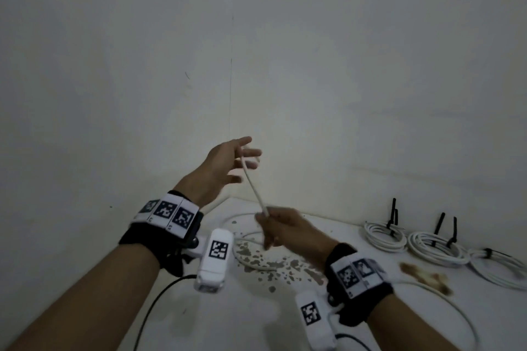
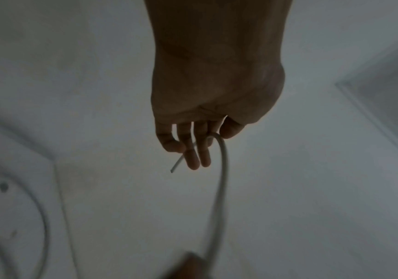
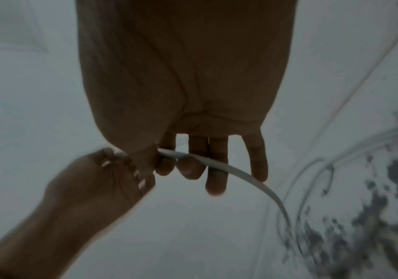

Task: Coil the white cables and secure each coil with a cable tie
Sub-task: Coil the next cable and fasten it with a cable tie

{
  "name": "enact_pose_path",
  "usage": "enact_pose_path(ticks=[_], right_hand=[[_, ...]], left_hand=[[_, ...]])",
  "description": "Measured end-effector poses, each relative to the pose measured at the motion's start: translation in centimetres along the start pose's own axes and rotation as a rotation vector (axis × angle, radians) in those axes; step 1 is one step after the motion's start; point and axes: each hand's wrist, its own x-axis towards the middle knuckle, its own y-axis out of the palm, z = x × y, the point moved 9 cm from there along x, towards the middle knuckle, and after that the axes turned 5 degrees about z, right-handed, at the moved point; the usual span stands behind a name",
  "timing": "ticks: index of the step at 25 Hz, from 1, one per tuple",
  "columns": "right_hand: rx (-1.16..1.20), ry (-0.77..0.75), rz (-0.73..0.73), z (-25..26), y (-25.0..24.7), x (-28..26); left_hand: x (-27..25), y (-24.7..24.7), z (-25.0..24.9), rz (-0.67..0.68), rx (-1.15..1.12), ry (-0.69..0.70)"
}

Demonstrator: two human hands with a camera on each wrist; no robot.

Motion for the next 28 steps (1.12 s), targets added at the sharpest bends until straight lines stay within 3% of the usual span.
enact_pose_path(ticks=[2, 4, 6, 8, 11, 14, 16, 18, 20, 22, 24, 28], right_hand=[[-0.065, -0.095, -0.244, 2.5, -6.2, -1.3], [-0.22, -0.164, -0.469, 5.7, -11.9, -2.7], [-0.432, -0.179, -0.574, 8.5, -15.2, -3.1], [-0.643, -0.134, -0.624, 10.5, -16.8, -3.0], [-0.716, -0.038, -0.553, 10.1, -17.8, -3.0], [-0.603, 0.021, -0.566, 6.9, -19.1, -4.8], [-0.477, 0.006, -0.618, 3.9, -19.6, -6.5], [-0.193, 0.01, -0.645, -0.5, -19.5, -8.3], [0.174, 0.105, -0.553, -5.8, -18.4, -9.9], [0.367, 0.211, -0.398, -9.7, -16.6, -11.3], [0.246, 0.262, -0.348, -11.1, -16.5, -12.7], [-0.517, 0.21, -0.239, -6.3, -17.1, -13.6]], left_hand=[[-0.1, -1.6, 0.8, 0.013, 0.323, -0.058], [-0.5, -1.1, 2.4, 0.147, 0.402, -0.117], [-0.9, 1.1, 3.5, 0.255, 0.464, -0.091], [-0.9, 4.2, 4.2, 0.317, 0.38, -0.061], [-0.7, 7.9, 5.3, 0.309, -0.178, -0.108], [-0.3, 10.1, 5.8, 0.256, -0.681, -0.147], [0.1, 11.7, 5.9, 0.265, -0.881, -0.138], [0.5, 12.6, 5.7, 0.25, -1.044, -0.123], [1.2, 13.7, 5.6, 0.227, -1.141, -0.081], [1.9, 14.4, 5.8, 0.192, -1.153, -0.034], [2.4, 15.4, 6.6, 0.18, -1.125, -0.02], [3.0, 17.8, 9.4, 0.151, -1.051, -0.042]])
